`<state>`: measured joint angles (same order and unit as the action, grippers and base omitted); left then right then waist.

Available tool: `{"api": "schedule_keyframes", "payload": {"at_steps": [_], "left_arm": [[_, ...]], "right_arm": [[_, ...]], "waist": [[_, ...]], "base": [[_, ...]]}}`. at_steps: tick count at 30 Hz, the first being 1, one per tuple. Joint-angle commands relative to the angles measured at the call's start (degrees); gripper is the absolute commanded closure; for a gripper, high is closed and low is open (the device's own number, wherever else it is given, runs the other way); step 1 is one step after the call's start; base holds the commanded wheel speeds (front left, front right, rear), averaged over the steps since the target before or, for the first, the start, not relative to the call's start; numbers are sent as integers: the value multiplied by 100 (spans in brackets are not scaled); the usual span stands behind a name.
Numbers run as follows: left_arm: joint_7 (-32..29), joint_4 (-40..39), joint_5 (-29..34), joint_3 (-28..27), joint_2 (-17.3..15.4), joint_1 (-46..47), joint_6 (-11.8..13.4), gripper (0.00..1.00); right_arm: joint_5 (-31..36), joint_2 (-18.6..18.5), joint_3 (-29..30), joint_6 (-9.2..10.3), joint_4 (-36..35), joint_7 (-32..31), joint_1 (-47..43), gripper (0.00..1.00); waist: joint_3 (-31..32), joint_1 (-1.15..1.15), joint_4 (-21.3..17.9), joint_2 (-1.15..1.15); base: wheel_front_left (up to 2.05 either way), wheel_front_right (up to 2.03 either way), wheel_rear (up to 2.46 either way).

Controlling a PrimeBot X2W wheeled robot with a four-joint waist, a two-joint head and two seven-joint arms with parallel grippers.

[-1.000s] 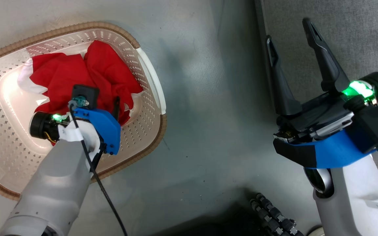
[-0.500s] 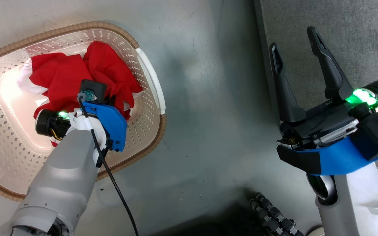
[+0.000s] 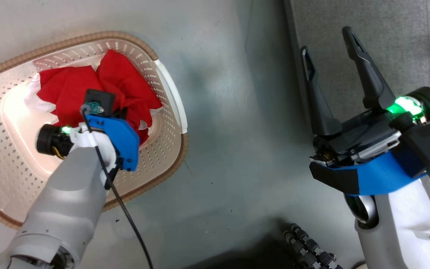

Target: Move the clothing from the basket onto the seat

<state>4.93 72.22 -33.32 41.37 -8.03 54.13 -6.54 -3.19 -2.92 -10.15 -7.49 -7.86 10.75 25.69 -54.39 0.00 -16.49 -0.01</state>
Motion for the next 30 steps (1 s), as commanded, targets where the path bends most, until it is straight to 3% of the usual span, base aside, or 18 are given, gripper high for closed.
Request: {"api": "schedule_keyframes", "payload": {"at_steps": [1,7,12,22,30], "left_arm": [[77,24,-19,-12,-81,73,20,100],[282,75,-108,-73,-217,-237,81,100],[541,86,-194,-38,-44,-700,28,100],[923,-229,-303,191,306,-1499,-97,100],[1015,-1231,-582,585,307,-1934,-105,100]], "right_arm": [[-43,5,-23,-1,60,66,115,0],[-203,6,-242,-1,413,239,368,0],[-164,5,-317,-1,853,311,318,0],[-20,-1,-438,-1,1417,61,-131,0],[-49,-1,-371,-1,1533,-213,-703,0]], "waist": [[93,0,-61,1],[594,0,-294,1],[1486,0,-194,1],[3503,0,415,1],[4624,0,959,1]], "base": [[0,0,0],[0,0,0],[0,0,0],[0,0,0],[0,0,0]]}}
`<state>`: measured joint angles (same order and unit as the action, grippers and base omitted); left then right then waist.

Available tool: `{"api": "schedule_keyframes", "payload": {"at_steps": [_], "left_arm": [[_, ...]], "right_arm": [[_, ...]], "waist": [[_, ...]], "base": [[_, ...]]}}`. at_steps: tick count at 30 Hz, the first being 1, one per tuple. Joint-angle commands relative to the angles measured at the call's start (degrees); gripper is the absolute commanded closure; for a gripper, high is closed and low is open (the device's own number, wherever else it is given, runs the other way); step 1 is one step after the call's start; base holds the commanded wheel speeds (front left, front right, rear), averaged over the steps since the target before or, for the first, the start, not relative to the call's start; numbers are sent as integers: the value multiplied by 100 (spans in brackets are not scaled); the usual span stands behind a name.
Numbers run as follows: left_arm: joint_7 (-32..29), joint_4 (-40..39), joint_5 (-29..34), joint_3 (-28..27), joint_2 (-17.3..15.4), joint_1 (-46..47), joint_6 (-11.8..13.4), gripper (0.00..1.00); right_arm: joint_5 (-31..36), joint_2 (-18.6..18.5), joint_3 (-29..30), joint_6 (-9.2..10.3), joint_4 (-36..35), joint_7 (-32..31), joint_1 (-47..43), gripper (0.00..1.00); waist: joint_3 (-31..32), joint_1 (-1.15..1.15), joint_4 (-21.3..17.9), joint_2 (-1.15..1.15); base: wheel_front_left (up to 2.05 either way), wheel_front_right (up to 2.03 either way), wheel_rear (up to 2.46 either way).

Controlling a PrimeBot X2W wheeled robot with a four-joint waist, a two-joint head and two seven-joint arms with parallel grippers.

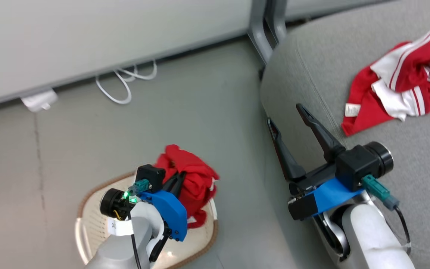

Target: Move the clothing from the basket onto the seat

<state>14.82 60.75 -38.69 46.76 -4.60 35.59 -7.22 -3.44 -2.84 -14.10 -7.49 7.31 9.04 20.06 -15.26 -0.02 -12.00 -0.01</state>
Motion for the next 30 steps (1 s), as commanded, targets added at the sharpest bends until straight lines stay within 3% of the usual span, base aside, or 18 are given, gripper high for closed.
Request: {"api": "schedule_keyframes", "payload": {"at_steps": [1,11,30], "left_arm": [[31,-178,-78,101,-61,-105,-36,100],[-91,-808,-305,660,-95,277,-26,100],[-303,-1316,-735,1075,-63,1028,-26,100]], "right_arm": [[-27,-8,25,-1,24,-72,-221,0],[-82,-9,163,-1,-56,-339,-879,0],[-247,-9,-15,-1,-84,-392,-1088,0]], "waist": [[821,2,562,1],[1531,2,987,1],[1746,2,1007,1]], "base": [[0,0,0],[0,0,0],[0,0,0]]}}
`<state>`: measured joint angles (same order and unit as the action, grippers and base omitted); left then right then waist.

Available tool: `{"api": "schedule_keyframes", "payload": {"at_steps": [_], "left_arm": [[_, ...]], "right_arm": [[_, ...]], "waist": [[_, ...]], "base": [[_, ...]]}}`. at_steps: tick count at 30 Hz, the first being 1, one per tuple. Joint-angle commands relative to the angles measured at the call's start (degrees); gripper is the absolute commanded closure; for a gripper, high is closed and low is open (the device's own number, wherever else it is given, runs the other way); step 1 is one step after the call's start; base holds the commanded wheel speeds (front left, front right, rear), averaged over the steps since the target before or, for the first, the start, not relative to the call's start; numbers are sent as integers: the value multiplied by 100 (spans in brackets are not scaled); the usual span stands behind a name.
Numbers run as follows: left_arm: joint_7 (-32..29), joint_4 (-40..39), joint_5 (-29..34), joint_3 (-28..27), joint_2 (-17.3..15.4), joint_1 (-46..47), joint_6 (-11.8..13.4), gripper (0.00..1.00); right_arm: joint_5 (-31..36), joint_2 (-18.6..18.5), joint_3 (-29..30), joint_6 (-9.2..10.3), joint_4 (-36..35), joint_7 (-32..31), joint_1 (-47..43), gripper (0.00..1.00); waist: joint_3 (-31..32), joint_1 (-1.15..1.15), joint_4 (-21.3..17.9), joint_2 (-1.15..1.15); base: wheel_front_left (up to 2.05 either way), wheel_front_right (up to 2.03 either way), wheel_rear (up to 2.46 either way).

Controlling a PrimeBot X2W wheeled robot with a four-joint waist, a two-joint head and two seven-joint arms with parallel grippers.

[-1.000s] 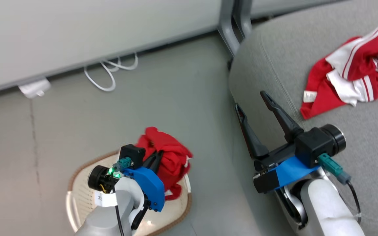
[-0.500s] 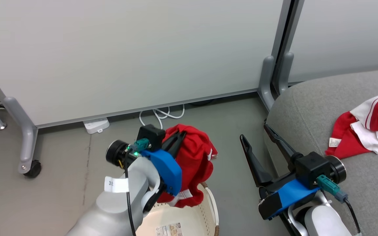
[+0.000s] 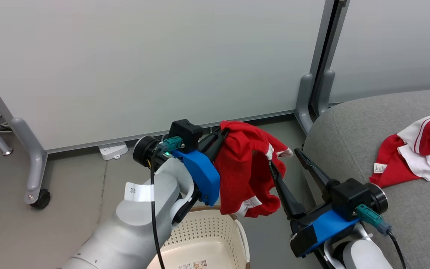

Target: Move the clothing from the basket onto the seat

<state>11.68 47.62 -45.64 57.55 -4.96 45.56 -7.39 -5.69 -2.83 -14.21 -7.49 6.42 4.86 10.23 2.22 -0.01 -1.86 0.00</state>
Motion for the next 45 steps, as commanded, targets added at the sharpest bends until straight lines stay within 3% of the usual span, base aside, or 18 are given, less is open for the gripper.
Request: {"api": "schedule_keyframes", "payload": {"at_steps": [1,12,27,28,29,45], "left_arm": [[17,4,-46,13,-38,21,-10,100],[34,-20,-168,172,-16,124,-10,100],[71,-162,-279,447,73,266,-10,100],[72,-165,-292,467,77,270,-10,100],[75,-167,-304,488,80,272,-10,100],[153,-61,-510,570,33,197,-10,100]], "right_arm": [[-33,-10,-16,-1,15,19,-121,0],[-280,-10,-610,-1,580,-187,215,0],[-1780,-10,-1830,-1,2988,209,1806,0],[-1829,-12,-1937,-1,3136,266,1918,69],[-1883,-12,-2054,-1,3279,283,2016,100],[-2300,-10,-2760,-1,4213,753,2578,100]], "waist": [[-6,1,-17,0],[-107,1,-100,0],[-120,1,-10,0],[-117,1,-5,0],[-112,1,2,0],[-49,1,-137,0]], "base": [[0,0,0],[0,0,0],[0,0,0],[0,0,0],[0,0,0],[0,0,0]]}}
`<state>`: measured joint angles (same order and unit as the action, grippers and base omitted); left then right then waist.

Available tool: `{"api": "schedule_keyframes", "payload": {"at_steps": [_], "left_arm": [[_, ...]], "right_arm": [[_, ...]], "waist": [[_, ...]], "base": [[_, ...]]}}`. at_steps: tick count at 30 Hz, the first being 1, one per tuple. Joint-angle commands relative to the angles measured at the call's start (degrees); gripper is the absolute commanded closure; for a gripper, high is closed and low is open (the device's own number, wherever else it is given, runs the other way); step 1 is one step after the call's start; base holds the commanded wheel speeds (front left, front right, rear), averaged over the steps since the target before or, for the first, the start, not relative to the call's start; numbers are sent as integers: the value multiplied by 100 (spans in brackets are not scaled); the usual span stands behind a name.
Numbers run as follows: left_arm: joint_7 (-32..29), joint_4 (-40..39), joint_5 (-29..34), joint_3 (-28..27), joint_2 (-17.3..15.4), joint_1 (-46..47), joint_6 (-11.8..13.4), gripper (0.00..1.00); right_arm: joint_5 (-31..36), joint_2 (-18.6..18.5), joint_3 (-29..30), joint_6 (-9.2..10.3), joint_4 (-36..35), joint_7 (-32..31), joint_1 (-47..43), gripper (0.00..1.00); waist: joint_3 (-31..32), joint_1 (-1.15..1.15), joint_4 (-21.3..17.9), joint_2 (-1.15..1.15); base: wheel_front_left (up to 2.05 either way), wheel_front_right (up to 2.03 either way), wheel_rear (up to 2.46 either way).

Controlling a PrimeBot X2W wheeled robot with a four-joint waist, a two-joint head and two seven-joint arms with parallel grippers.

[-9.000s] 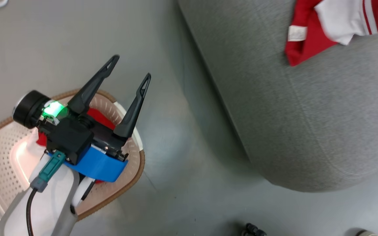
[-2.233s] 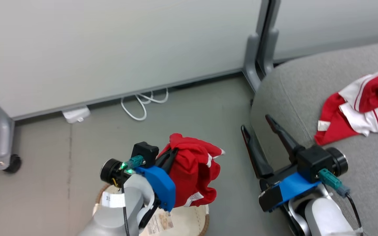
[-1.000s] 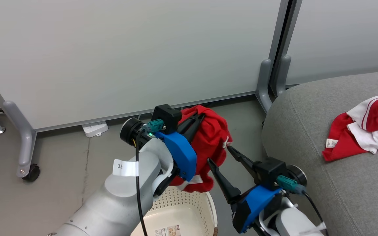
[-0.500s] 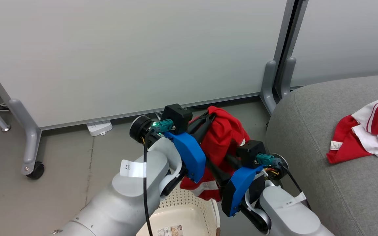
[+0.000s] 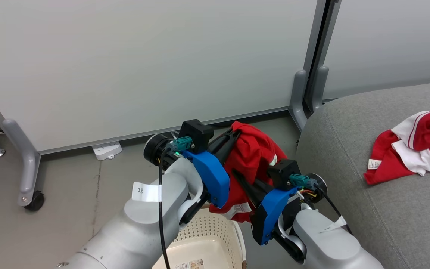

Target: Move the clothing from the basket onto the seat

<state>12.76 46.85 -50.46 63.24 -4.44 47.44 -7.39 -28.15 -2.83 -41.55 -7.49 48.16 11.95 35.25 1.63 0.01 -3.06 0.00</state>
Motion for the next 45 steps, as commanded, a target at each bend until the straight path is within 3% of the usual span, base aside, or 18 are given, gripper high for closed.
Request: {"api": "schedule_keyframes", "payload": {"at_steps": [1,12,14,19,23,29,37,45], "left_arm": [[53,19,-35,6,-18,8,-10,100],[107,70,-133,50,-9,4,-10,100],[123,80,-79,60,-13,4,4,0],[230,-76,14,-166,-171,-239,117,0],[244,-660,361,-671,-417,-528,297,0],[244,-2011,1251,-1878,-871,-1902,492,0],[245,-2923,2120,-3126,-1004,-3516,270,0],[245,-3163,2611,-3967,-776,-4251,106,0]], "right_arm": [[-68,-10,-47,-1,56,52,98,100],[-211,-10,-252,-1,262,161,203,100],[-207,-10,-272,-1,262,187,232,100],[-139,-10,-211,-1,188,250,293,100],[-58,-10,-92,-1,127,292,359,100],[176,-10,257,-1,17,320,336,100],[546,-10,744,-1,-219,330,171,100],[740,-10,1023,-1,-427,332,5,100]], "waist": [[14,-1,-29,0],[54,-1,-102,0],[47,-1,-104,0],[-9,-1,-116,0],[-72,-1,-110,0],[-167,-1,-49,0],[-211,-1,68,0],[-219,-1,115,0]], "base": [[0,0,0],[0,0,0],[0,0,0],[0,0,0],[0,0,0],[0,0,0],[0,0,0],[0,0,0]]}}
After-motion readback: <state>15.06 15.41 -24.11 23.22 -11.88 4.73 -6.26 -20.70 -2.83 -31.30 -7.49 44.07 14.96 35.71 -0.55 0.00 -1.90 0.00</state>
